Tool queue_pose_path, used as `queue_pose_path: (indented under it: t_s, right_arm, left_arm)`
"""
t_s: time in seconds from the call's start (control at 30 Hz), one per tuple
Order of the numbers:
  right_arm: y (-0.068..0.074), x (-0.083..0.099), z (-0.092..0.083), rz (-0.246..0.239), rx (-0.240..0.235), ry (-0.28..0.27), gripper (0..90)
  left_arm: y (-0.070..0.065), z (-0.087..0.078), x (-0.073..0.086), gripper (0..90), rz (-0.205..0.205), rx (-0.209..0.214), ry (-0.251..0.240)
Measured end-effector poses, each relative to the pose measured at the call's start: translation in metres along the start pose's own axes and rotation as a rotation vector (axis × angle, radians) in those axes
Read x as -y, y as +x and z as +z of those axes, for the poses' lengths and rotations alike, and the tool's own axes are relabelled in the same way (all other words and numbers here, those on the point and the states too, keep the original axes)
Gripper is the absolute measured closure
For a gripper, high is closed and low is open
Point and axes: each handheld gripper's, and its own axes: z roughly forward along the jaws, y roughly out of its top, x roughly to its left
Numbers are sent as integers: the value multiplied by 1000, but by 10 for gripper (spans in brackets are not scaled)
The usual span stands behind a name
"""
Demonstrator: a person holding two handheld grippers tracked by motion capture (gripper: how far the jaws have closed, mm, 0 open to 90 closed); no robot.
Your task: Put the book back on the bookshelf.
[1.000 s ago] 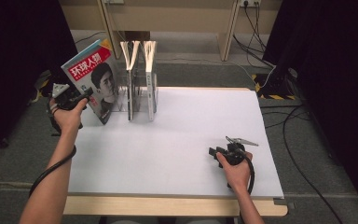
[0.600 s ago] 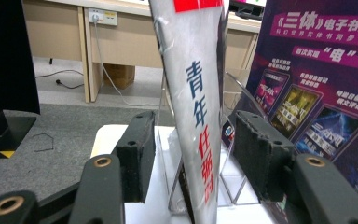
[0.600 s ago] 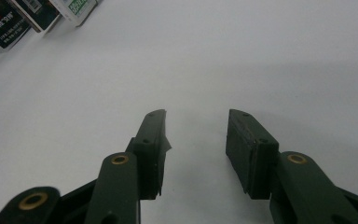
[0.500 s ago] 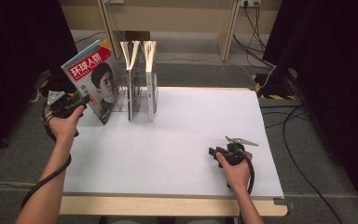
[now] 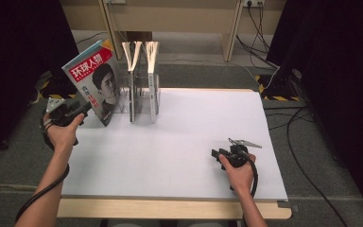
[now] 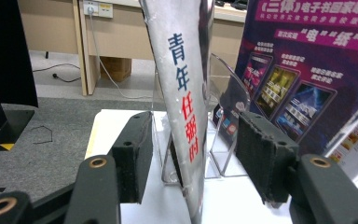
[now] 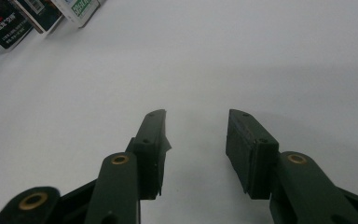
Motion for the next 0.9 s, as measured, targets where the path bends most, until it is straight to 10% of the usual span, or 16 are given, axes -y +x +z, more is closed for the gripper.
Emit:
queue_pose_path:
  t_s: [0.9]
  right_arm:
    - [1, -1, -1, -12, 3, -7, 578]
  left_arm:
    - [-16, -36, 23, 464, 31, 56, 30]
